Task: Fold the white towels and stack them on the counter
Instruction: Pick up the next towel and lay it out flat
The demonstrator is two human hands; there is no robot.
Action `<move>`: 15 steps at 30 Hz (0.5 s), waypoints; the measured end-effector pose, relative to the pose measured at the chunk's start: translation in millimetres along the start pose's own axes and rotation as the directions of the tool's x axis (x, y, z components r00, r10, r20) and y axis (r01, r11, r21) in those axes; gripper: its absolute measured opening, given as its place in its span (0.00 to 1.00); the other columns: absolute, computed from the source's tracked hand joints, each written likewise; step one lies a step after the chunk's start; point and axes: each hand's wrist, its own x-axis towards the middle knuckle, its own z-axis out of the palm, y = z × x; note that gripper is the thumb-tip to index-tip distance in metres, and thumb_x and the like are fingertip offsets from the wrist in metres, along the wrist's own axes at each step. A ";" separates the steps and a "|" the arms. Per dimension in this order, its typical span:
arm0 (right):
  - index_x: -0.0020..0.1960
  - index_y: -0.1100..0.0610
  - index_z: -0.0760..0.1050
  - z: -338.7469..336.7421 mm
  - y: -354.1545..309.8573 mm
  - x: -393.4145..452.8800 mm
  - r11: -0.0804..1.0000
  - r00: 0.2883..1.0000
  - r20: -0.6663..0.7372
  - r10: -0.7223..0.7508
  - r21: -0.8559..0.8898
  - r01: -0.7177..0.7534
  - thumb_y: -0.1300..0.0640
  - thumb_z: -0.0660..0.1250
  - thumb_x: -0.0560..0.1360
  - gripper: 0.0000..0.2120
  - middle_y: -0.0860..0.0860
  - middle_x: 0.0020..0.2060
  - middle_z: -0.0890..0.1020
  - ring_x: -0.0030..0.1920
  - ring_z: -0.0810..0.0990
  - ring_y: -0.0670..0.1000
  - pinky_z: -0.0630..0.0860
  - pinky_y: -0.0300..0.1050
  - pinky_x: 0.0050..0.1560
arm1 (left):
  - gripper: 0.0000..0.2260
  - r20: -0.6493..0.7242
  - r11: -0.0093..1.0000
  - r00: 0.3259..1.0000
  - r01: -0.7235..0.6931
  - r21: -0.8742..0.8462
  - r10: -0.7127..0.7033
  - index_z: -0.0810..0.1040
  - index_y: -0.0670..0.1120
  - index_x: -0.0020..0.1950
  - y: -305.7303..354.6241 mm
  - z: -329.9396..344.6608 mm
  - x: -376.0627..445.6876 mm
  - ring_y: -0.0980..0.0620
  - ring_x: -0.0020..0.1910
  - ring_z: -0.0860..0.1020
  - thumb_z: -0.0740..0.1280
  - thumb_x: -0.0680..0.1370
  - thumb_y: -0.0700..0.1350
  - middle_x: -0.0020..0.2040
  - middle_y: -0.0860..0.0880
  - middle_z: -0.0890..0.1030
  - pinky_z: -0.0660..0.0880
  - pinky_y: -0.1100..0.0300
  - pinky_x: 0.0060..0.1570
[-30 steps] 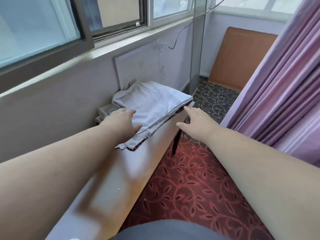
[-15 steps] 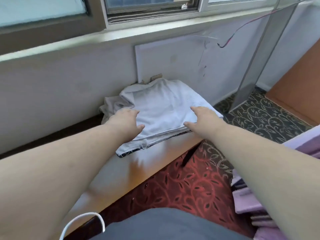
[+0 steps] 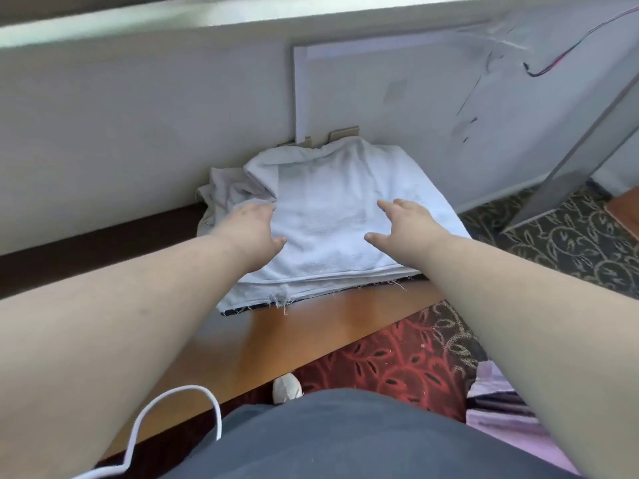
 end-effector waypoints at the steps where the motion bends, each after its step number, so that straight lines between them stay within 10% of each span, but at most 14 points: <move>1: 0.81 0.48 0.53 -1.1 1.6 10.9 1.000 1.000 0.007 0.008 0.003 -0.008 0.38 0.64 0.77 0.38 0.51 0.79 0.55 0.79 0.47 0.53 0.54 0.54 0.76 | 0.33 0.005 1.000 1.000 -0.012 0.007 0.012 0.59 0.48 0.78 0.1 -0.2 14.2 0.45 0.75 0.61 0.64 0.78 0.59 0.77 0.46 0.63 0.61 0.50 0.71; 15: 0.81 0.46 0.48 5.6 3.7 162.7 0.988 0.992 0.079 -0.096 -0.111 0.105 0.36 0.59 0.79 0.37 0.52 0.81 0.46 0.80 0.44 0.56 0.53 0.58 0.77 | 0.31 0.002 0.971 0.999 -0.045 0.234 0.046 0.57 0.47 0.77 23.2 -0.1 181.0 0.41 0.73 0.61 0.62 0.78 0.56 0.76 0.43 0.60 0.62 0.48 0.70</move>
